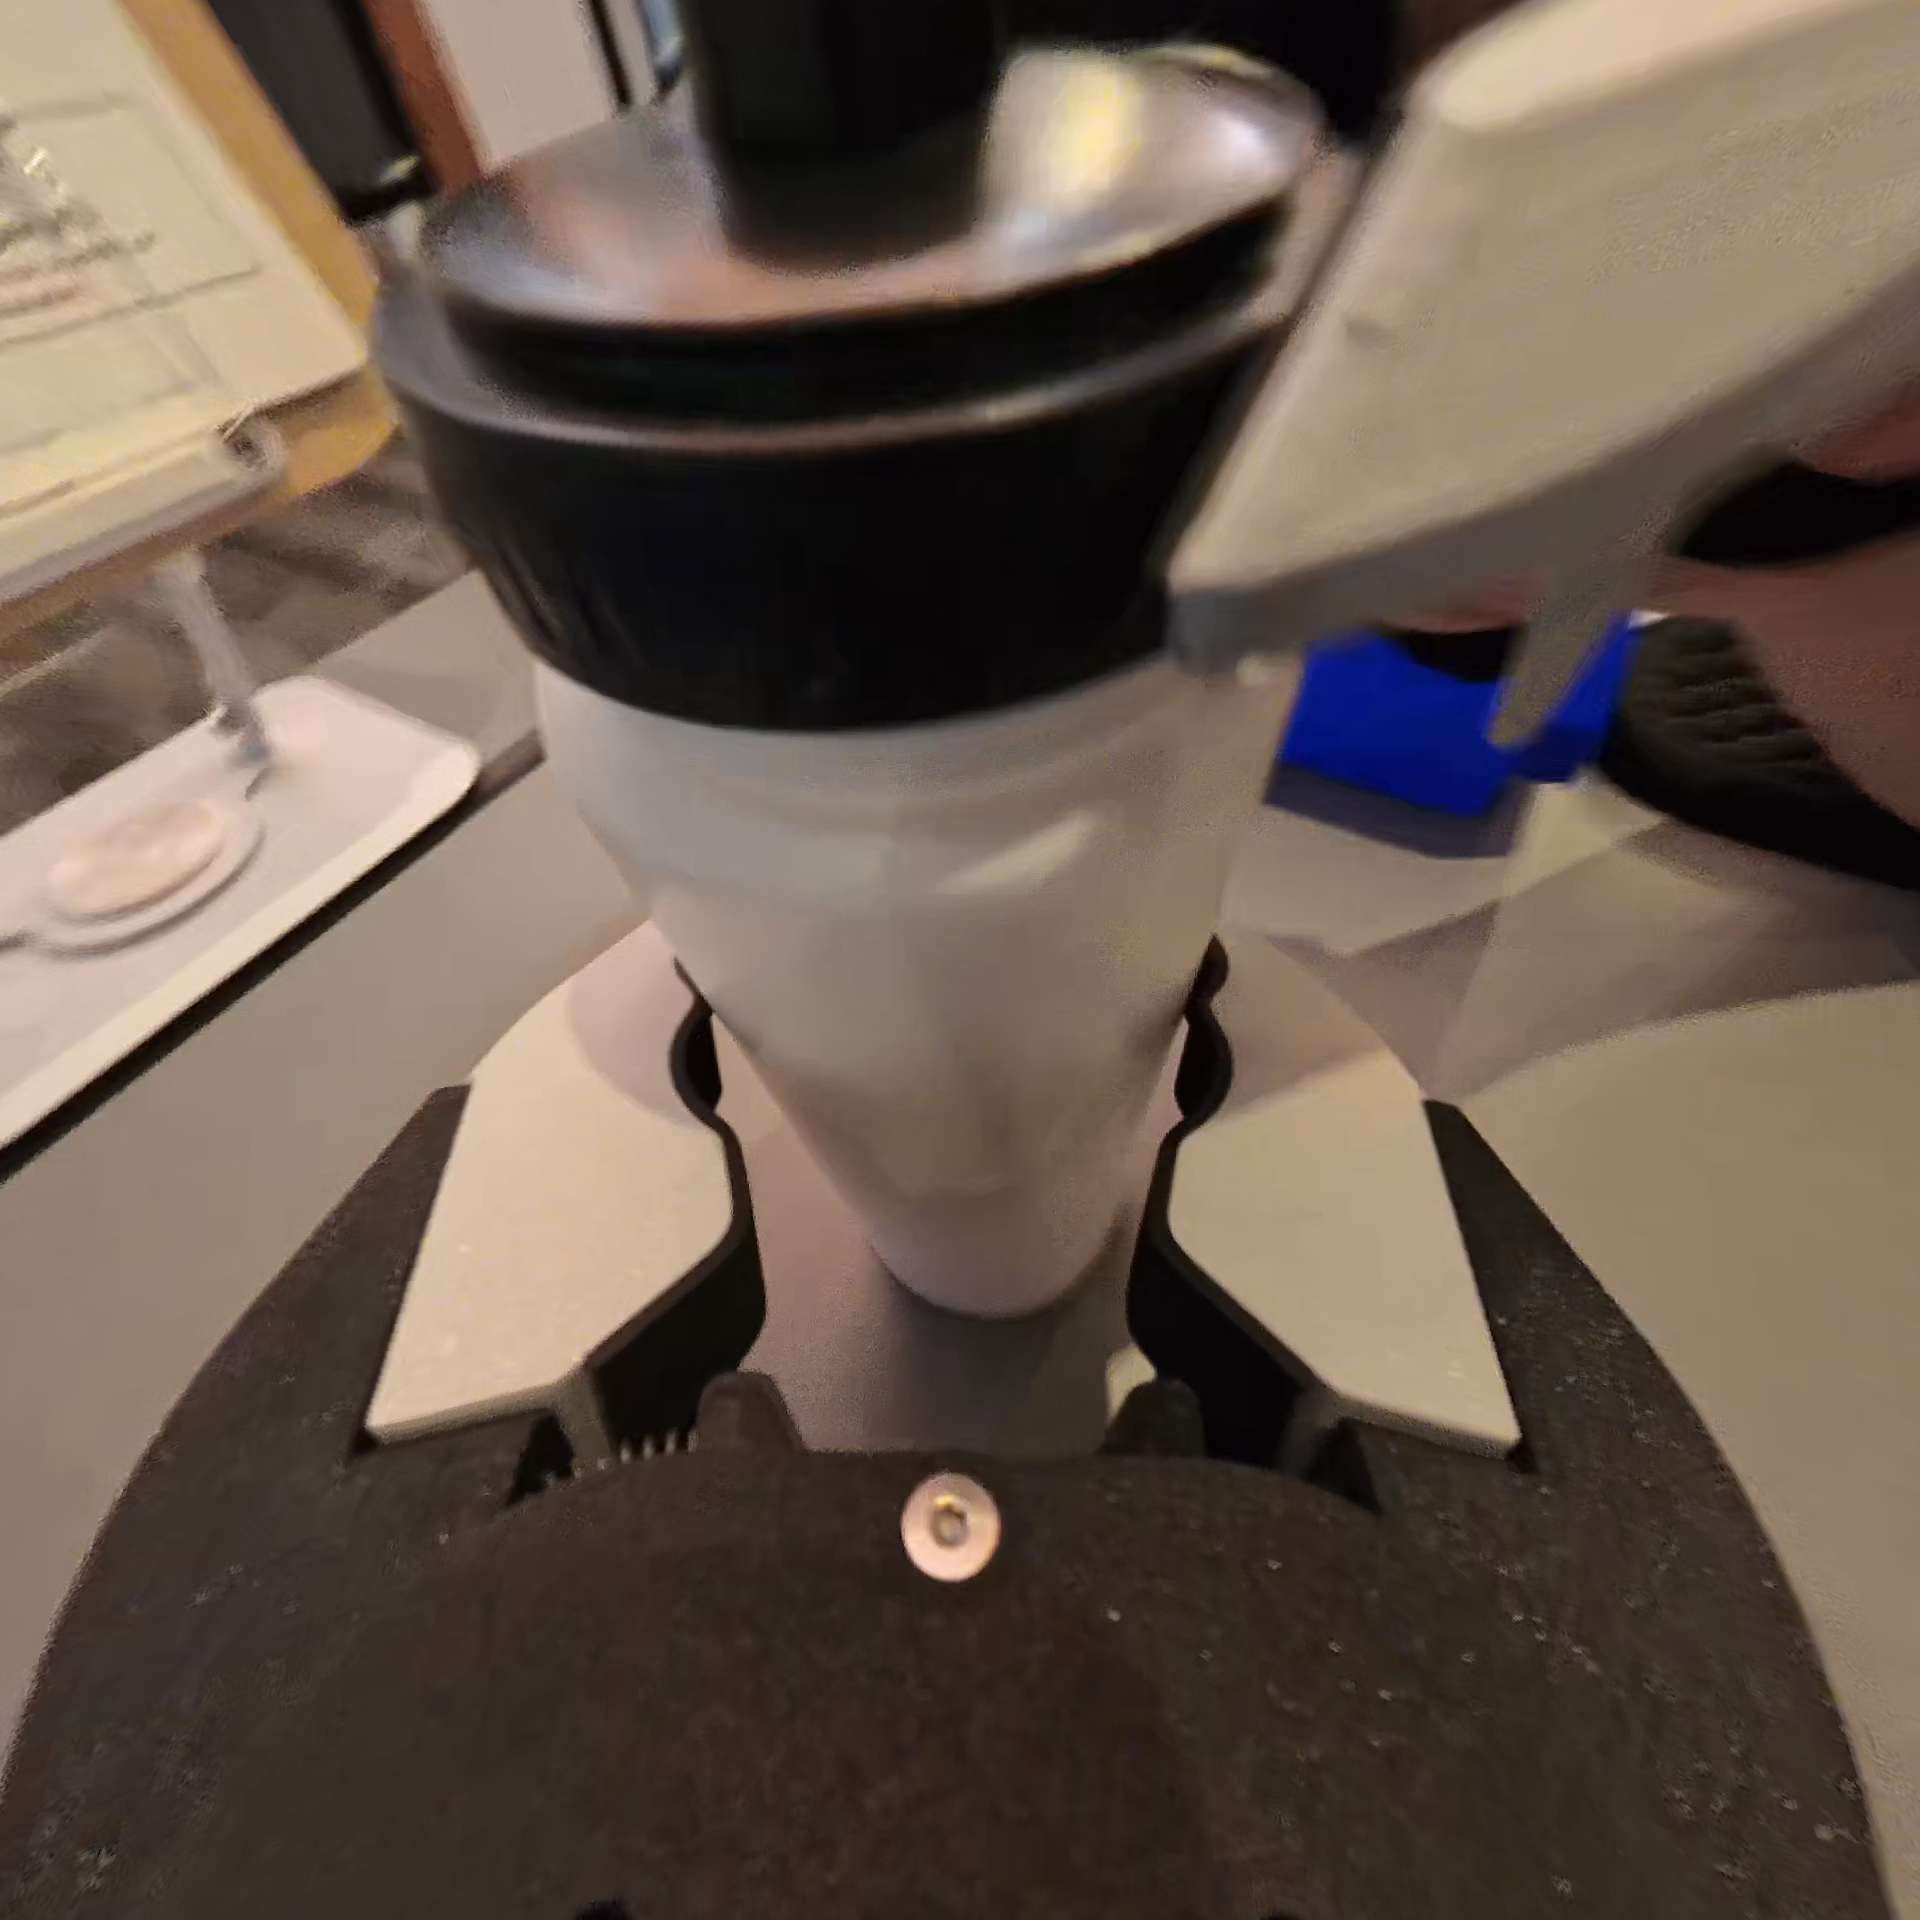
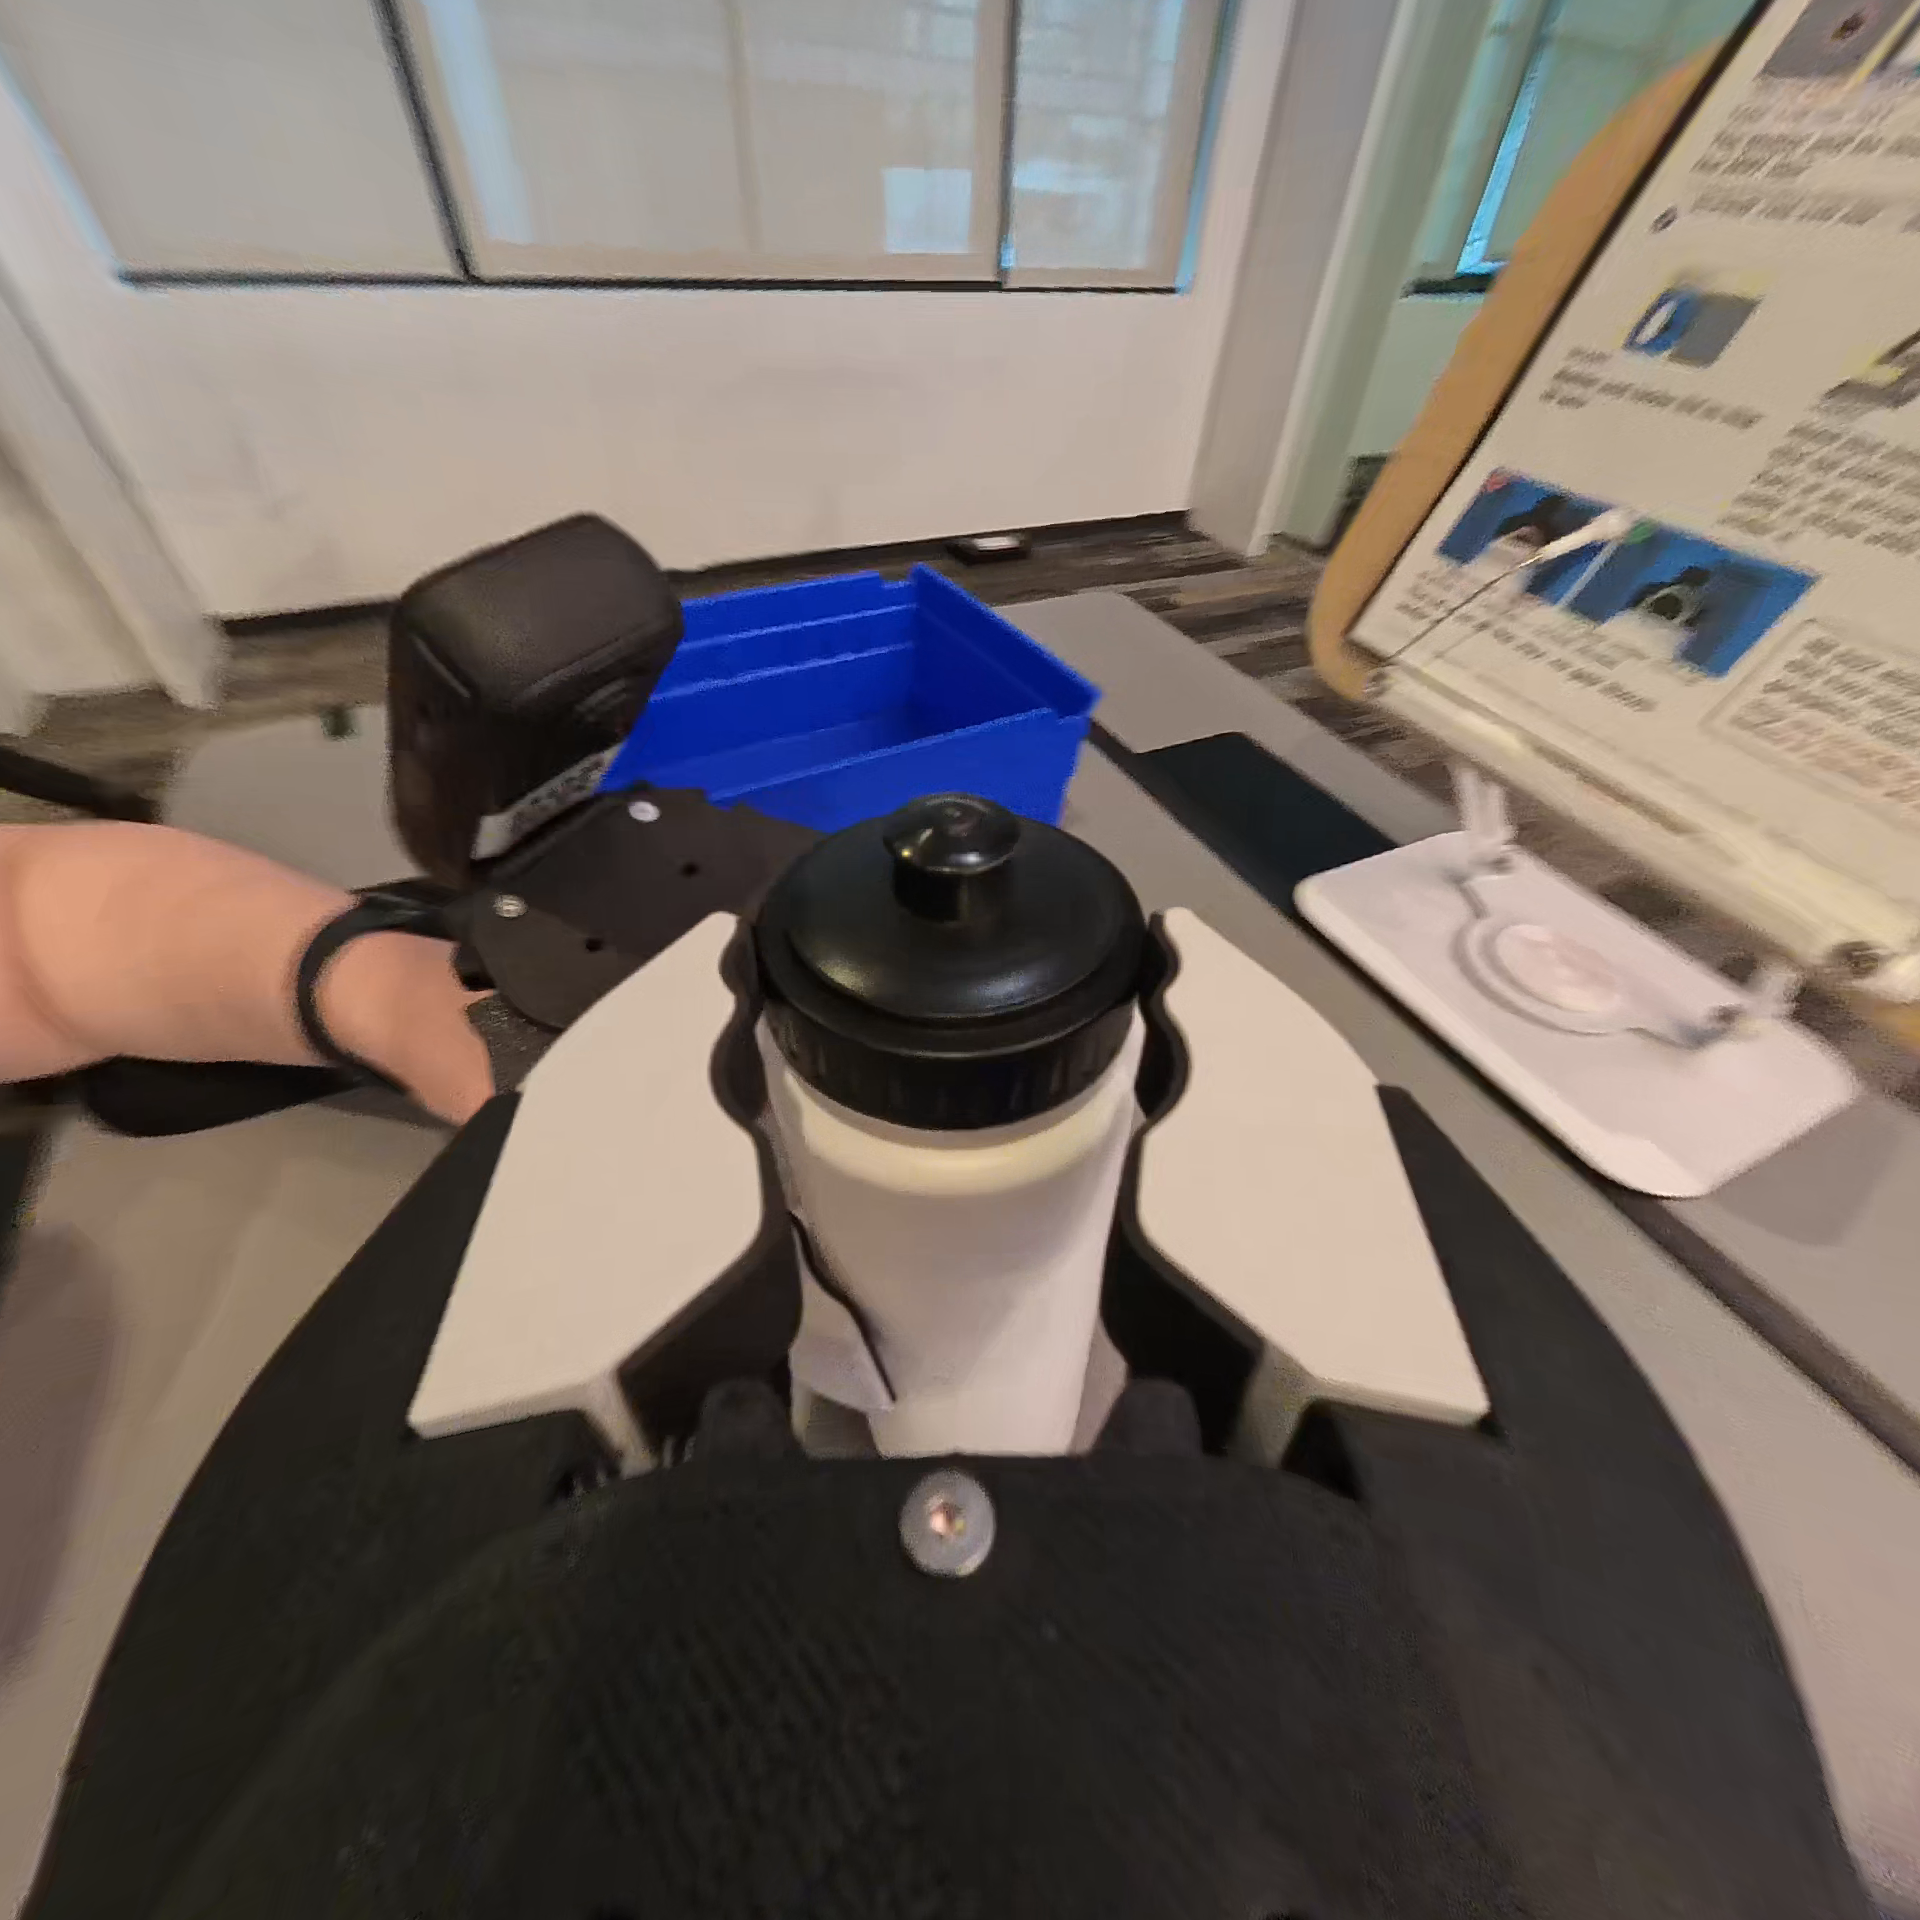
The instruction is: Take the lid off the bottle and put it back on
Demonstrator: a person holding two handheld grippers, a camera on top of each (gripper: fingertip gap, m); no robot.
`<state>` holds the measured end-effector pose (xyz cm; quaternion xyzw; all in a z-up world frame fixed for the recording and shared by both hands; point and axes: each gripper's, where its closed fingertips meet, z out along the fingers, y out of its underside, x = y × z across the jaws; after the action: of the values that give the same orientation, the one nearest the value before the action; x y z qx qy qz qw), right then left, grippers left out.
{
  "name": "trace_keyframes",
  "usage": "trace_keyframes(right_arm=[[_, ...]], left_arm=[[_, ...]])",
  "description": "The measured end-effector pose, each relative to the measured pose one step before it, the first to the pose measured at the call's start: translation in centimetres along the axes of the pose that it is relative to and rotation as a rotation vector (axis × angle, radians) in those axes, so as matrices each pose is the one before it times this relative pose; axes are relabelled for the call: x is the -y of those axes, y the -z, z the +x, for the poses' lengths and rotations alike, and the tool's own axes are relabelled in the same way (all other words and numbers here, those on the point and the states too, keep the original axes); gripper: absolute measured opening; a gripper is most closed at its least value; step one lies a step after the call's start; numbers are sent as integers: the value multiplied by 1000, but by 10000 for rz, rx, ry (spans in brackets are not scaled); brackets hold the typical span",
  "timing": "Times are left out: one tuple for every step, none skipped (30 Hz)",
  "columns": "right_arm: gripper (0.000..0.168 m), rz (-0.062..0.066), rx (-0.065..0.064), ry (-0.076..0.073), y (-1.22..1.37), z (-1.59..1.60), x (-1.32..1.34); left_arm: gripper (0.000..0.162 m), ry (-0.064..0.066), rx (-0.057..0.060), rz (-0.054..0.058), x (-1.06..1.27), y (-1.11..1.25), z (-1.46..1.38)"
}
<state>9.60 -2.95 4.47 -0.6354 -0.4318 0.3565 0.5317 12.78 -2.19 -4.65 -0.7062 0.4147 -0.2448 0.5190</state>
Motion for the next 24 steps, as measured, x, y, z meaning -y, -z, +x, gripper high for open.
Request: trace_keyframes(right_arm=[[72, 76, 800, -595, 144, -156, -13], [72, 102, 787, -563, 176, -162, 21], [72, 110, 570, -482, 192, 42, 0], [72, 81, 525, -428, 160, -11, -48], [72, 28, 513, -259, 97, -129, -118], [72, 40, 327, -154, 46, -64, -80], [72, 33, 192, -161, 3, -30, -56], [72, -3, 90, -115, -40, -2, -63], [72, 3, -59, -63, -29, 142, -42], [72, -16, -163, -45, -2, 252, -48], [72, -4, -231, -63, 23, 310, -11], [72, 36, -283, -87, 17, 322, 36], [72, 49, -313, -145, -48, 277, 43], [72, 62, -375, -169, -93, 247, 39], [72, 75, -441, -150, -102, 224, 52], [72, 62, -458, -101, -71, 152, 23], [72, 45, -464, -30, -20, 62, 14], [72, 45, -410, 36, 17, -37, 15], [72, 64, -309, 108, 22, -139, 45], [72, 81, -239, 152, 3, -167, 36], [72, 67, -191, 190, -37, -133, 20], [72, 49, -96, 259, -59, -114, 43], [72, 64, 57, 327, -82, -139, 90], [72, 58, 254, 355, -68, -206, 109]], left_arm=[[92, -137, -568, 486, 379, -92, 610], [101, 106, -383, 390, 259, -80, 314], [107, 292, -484, 406, 367, -2, 431], [105, 328, -571, 257, 207, 39, 521], [105, 349, -642, 64, -26, -23, 609], [104, 405, -609, -70, -194, -79, 584], [103, 438, -426, -102, -208, -83, 350], [103, 380, -461, 0, -104, -75, 444], [103, 279, -234, 25, -37, -48, 184], [103, 204, -34, -69, -32, -27, -44], [103, 218, 27, -168, -74, -36, -116], [103, 175, 130, -173, -43, -56, -220], [103, 144, 194, -136, -26, -52, -198], [102, 117, 290, 4, 23, -21, -272], [102, 168, 344, 12, 33, -9, -285], [102, 106, 422, -38, 0, -9, -272], [103, 36, 466, -81, -36, 14, -261], [103, -59, 511, -94, -37, 66, -282], [102, -279, 673, -96, 2, 163, -450], [102, -508, 801, -81, 15, 227, -683], [102, -611, 733, -1, 48, 200, -801], [102, -440, 354, 123, 86, 69, -536], [103, -93, -46, 192, 105, -4, -122], [103, 113, -227, 276, 167, -46, 70]])
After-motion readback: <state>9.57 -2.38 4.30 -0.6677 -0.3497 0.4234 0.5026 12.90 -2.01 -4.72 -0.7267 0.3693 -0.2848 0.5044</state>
